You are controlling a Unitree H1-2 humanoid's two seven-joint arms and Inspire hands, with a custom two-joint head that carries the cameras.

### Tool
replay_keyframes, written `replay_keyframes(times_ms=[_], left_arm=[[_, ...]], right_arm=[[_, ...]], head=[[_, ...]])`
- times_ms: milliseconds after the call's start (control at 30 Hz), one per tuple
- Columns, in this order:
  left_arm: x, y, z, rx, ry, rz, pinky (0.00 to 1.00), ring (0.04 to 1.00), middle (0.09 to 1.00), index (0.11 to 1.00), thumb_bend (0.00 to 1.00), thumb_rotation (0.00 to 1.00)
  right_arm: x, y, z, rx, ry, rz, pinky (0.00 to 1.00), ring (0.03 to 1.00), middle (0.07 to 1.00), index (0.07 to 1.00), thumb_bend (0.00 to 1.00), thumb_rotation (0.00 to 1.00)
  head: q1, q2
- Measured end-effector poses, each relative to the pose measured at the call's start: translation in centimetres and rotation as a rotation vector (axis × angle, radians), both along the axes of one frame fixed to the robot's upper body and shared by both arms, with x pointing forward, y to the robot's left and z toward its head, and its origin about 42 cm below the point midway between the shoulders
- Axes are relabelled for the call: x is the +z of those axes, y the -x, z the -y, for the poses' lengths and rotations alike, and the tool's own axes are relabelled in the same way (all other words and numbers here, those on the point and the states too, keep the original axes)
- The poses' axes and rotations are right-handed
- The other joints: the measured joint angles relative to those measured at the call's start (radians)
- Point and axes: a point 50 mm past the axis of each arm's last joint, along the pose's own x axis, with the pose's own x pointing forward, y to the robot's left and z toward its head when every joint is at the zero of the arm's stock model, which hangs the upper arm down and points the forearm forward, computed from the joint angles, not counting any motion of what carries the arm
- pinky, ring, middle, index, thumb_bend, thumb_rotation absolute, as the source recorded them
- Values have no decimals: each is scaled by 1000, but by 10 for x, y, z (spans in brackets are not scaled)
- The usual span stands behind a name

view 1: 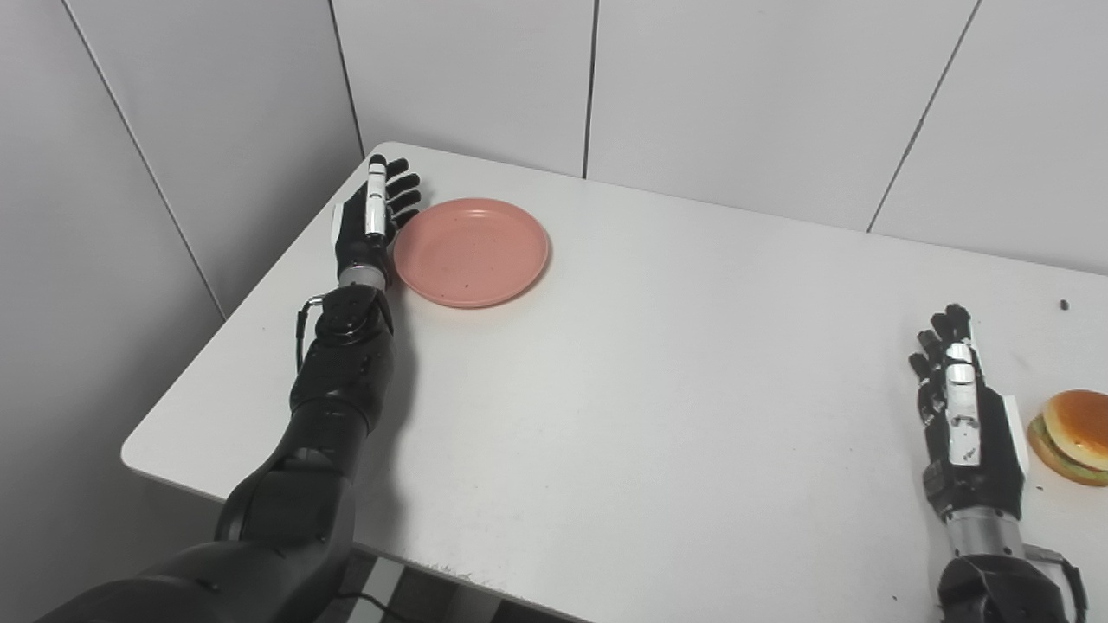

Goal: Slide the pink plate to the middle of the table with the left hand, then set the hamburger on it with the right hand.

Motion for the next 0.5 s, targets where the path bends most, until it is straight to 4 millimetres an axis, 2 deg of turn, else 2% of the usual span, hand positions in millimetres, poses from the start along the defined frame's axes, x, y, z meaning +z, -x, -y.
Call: replay_keyframes(times_ms=[300,500], left_arm=[[-11,2,16,-29,25,-12,756,781,762,733,412,1000],[-12,4,18,-40,20,-8,744,770,751,719,414,1000]], right_arm=[[0,0,0,1,-2,1,1000,1000,1000,1000,534,923],[0,1,0,1,-4,1,1000,1000,1000,1000,533,911]], head=[[0,5],[-6,12]])
